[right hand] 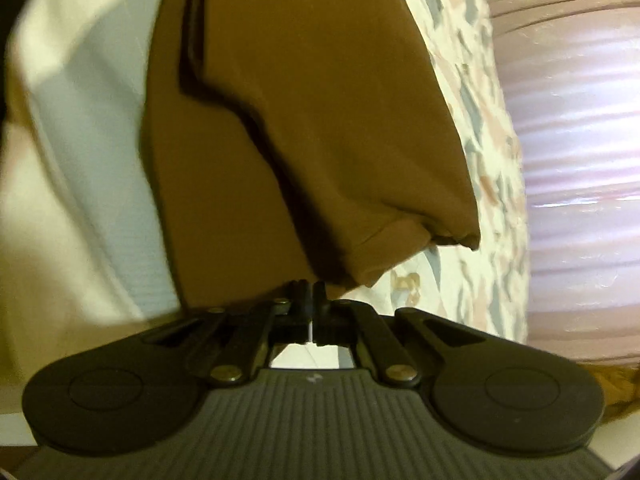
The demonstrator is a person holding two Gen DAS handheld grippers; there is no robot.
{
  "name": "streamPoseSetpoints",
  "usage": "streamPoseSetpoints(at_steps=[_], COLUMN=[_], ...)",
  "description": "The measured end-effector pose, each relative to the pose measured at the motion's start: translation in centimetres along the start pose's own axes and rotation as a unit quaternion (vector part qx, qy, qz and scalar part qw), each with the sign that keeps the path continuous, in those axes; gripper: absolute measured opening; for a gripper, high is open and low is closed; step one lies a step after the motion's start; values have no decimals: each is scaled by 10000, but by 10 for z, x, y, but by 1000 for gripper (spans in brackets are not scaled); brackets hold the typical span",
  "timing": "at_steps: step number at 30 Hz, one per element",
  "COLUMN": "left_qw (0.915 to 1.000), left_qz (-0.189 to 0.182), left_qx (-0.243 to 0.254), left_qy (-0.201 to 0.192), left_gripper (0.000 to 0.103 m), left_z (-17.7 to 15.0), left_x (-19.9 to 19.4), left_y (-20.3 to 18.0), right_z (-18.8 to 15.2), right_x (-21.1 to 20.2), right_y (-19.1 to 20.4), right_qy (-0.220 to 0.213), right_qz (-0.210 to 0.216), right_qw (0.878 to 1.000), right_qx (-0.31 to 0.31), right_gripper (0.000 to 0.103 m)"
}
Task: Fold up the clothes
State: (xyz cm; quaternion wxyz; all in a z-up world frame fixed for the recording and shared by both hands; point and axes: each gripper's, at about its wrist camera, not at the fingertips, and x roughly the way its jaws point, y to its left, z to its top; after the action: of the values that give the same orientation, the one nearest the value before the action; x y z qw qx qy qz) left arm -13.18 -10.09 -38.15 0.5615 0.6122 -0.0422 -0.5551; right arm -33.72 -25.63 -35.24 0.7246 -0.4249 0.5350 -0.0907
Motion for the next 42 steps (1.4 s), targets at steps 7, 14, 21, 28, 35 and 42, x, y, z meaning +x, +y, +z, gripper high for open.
streamPoseSetpoints(at_steps=[7,14,21,28,35,42], left_qw=[9999,9999,9988,9998,9997,9989], left_qz=[80,53,18,-70,-80,330], left_qx=[62,-64,-475,-159,-151,332], left_qy=[-7,-69,-98,-15,194,-21], left_gripper=[14,11,9,10,14,33], left_z=[4,0,-9,-7,-24,-11], left_x=[10,11,3,2,-14,-9], left_y=[-3,-1,8,-4,-5,-18], right_z=[2,3,20,19,9,19], right_x=[8,9,-31,-2,-40,-38], right_y=[1,-4,0,21,-1,43], right_qy=[-236,-253,21,514,432,-42], right_qz=[-594,-626,-517,-262,-701,-530], right_qw=[9979,9977,9970,9982,9934,9985], right_qx=[69,-85,582,139,803,101], right_gripper=[34,0,0,11,69,46])
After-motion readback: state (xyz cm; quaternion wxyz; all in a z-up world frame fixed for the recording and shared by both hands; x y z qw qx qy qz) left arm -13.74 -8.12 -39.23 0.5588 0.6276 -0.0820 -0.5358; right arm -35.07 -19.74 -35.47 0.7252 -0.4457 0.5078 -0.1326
